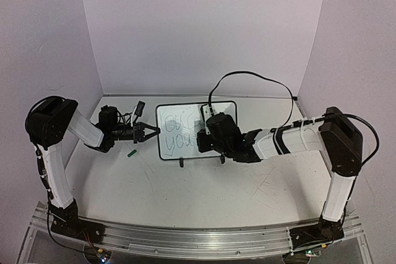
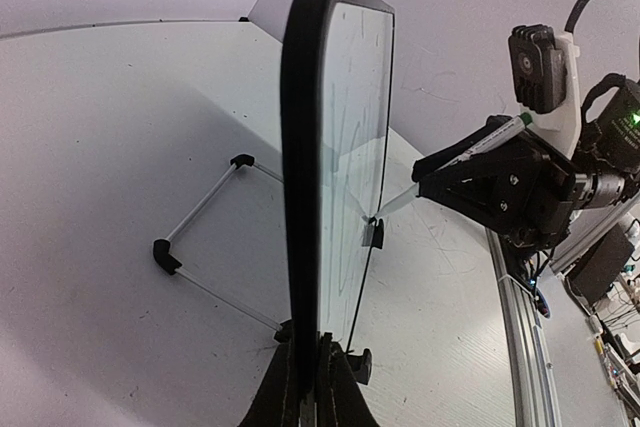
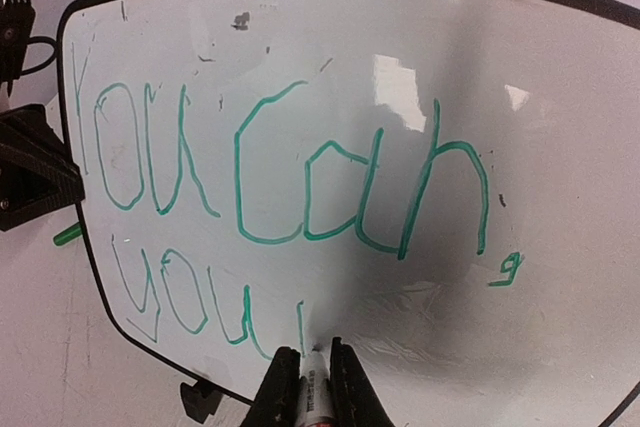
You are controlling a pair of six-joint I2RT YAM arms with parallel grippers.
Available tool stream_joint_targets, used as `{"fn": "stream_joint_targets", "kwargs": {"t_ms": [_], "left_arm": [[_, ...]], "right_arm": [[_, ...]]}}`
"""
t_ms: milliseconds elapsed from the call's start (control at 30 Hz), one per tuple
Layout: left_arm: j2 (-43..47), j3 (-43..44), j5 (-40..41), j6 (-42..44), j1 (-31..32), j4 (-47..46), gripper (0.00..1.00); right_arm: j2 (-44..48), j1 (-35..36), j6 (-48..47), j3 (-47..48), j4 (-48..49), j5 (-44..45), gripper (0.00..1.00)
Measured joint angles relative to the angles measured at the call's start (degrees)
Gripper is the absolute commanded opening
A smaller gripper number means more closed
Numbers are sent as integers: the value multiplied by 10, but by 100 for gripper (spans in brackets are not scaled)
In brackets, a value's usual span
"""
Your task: Write a sentence on the whiteboard
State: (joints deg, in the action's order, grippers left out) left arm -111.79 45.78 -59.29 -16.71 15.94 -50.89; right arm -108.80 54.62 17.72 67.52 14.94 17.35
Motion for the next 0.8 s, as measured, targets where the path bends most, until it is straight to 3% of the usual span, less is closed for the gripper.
{"fn": "stream_joint_targets", "kwargs": {"t_ms": [800], "left_arm": [[0, 2, 0, 0, 0, 3, 0]], "right_arm": [[17, -15, -18, 7, 1, 13, 0]]}}
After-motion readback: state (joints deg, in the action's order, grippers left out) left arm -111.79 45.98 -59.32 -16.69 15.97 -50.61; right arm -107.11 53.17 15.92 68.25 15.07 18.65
